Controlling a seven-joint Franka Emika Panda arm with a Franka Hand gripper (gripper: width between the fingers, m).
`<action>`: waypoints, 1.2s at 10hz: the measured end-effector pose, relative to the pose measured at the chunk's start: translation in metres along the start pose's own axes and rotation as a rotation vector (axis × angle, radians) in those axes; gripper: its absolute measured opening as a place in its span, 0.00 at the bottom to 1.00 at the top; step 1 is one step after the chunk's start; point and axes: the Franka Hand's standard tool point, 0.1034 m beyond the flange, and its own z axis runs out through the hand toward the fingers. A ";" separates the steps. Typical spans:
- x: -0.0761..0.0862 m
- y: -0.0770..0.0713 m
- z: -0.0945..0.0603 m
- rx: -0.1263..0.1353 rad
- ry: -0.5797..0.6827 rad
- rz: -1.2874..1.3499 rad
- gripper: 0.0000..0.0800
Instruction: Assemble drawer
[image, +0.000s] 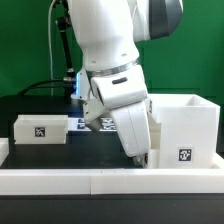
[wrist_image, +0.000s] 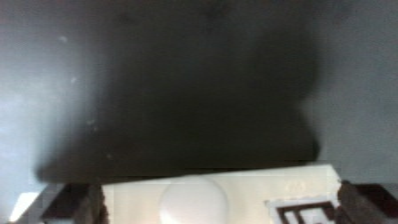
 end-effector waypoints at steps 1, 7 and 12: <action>0.006 0.000 0.001 0.001 0.002 -0.005 0.81; -0.036 -0.003 -0.008 0.007 -0.013 0.010 0.81; -0.070 -0.059 -0.037 -0.019 -0.060 0.061 0.81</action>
Offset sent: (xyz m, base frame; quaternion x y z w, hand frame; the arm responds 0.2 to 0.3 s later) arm 0.0042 -0.0017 0.0049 -0.0002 -0.0041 -0.0087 1.0000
